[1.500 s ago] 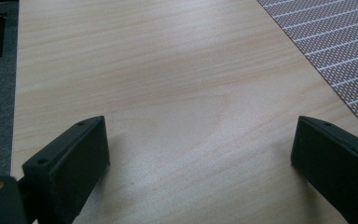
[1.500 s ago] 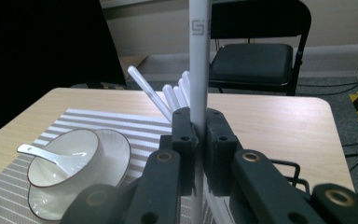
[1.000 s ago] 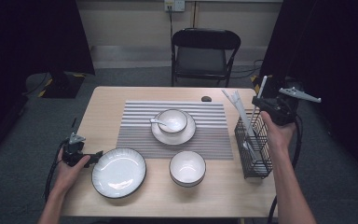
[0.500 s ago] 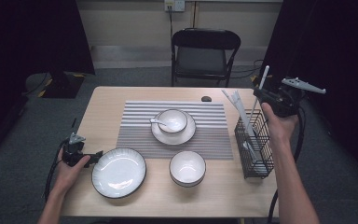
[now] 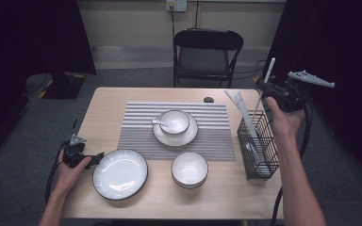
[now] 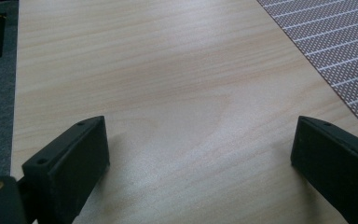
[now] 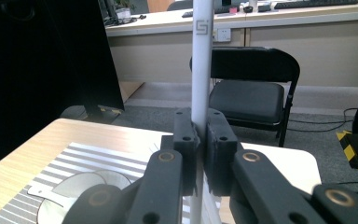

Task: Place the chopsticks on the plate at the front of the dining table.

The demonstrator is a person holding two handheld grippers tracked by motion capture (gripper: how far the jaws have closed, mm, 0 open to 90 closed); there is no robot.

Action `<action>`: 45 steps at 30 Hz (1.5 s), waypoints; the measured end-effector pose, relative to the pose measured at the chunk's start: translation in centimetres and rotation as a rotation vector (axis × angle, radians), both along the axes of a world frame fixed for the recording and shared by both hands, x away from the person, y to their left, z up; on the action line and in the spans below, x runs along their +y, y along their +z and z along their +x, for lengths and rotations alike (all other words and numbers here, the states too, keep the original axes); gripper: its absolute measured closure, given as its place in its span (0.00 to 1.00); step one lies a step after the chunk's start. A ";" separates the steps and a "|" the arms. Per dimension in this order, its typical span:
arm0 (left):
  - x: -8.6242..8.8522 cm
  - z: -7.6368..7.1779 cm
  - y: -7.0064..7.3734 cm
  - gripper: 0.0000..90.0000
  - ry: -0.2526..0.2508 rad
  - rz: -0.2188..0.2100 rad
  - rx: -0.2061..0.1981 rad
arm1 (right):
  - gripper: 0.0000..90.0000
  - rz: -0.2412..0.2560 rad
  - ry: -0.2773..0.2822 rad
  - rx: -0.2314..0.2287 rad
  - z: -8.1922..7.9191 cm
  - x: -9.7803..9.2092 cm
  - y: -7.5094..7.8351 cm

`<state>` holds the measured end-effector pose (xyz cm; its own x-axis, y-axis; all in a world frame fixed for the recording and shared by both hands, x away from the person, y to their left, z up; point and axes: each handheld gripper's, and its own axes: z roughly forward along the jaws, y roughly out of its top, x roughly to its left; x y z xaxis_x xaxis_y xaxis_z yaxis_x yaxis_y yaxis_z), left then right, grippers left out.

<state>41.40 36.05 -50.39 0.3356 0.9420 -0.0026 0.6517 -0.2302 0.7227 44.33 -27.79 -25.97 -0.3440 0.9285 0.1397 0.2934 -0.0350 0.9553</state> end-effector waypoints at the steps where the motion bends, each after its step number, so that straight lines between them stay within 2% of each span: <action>1: 0.0 0.0 0.0 0.04 0.000 0.000 0.000 | 0.95 0.000 -0.002 -0.003 0.0 0.1 0.2; 9: 0.0 0.0 0.0 0.04 0.000 0.000 0.000 | 0.95 0.005 0.027 -0.033 -0.1 0.7 1.8; 15: 0.0 0.0 0.0 0.04 0.000 -0.001 0.000 | 0.95 0.020 0.068 -0.039 -0.2 1.5 2.2; 26: -0.1 0.0 0.0 0.04 0.006 -0.006 0.001 | 0.95 0.050 0.130 -0.026 0.2 3.4 1.3; 33: -0.1 0.0 0.2 0.10 -0.012 -0.004 0.004 | 0.95 0.054 0.193 -0.016 0.7 5.5 0.4; 37: 0.1 -0.1 0.3 0.18 0.004 -0.011 0.000 | 0.95 0.048 0.217 -0.009 0.8 6.7 0.1; 40: 0.2 0.0 0.4 0.18 0.028 -0.005 0.001 | 0.95 0.048 0.232 -0.006 0.9 7.2 0.0; 42: 0.3 0.0 0.4 0.18 0.041 -0.026 0.006 | 0.95 0.058 0.249 0.004 1.1 7.8 -0.2; 45: 0.5 0.0 0.5 0.18 0.043 -0.031 0.015 | 0.95 0.069 0.265 0.006 1.1 8.4 -0.4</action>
<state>41.44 36.51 -49.87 0.2944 0.9550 -0.0364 0.6711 -0.1795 0.7193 45.46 -19.41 -26.40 -0.5724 0.7947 0.2020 0.3064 -0.0211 0.9517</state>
